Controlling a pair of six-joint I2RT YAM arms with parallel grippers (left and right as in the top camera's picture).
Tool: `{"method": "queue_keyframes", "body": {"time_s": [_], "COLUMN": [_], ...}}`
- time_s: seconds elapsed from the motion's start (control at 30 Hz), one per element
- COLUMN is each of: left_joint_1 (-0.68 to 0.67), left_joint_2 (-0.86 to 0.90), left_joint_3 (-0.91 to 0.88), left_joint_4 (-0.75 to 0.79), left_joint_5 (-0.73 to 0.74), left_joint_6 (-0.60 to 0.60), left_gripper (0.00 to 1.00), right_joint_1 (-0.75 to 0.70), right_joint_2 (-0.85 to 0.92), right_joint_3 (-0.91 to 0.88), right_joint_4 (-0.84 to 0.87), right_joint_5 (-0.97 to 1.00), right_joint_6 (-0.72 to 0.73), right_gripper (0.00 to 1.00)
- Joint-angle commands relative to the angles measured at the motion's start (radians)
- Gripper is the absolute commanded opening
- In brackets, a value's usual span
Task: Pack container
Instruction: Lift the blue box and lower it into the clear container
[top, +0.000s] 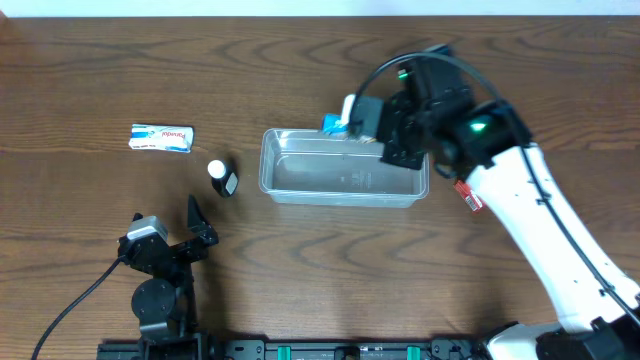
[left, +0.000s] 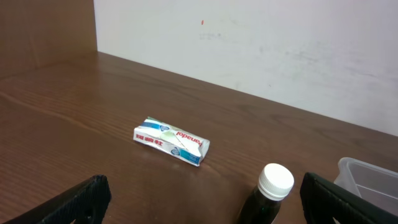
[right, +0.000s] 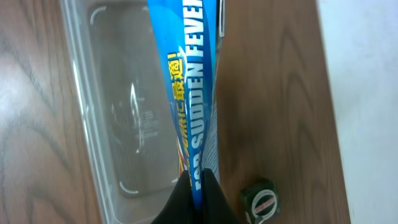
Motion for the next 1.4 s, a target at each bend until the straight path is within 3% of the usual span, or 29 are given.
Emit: {"method": "queue_keyframes", "body": {"time_s": [0.0,1.37], "left_joint_1": [0.005,0.005], "left_joint_2": [-0.005,-0.005], "left_joint_3": [-0.021,-0.021], "left_joint_4": [-0.037,-0.037], "left_joint_5": [-0.011,-0.011], "left_joint_6": [0.02,0.02], "left_gripper": [0.98,0.98], "right_joint_1": [0.043,0.043], "right_joint_2": [0.031,0.369], "right_joint_3": [0.0,0.0], "right_joint_4": [-0.004,0.002], "right_joint_5": [0.098,0.137], "right_joint_6": [0.002,0.036], "right_gripper": [0.01,0.01]}}
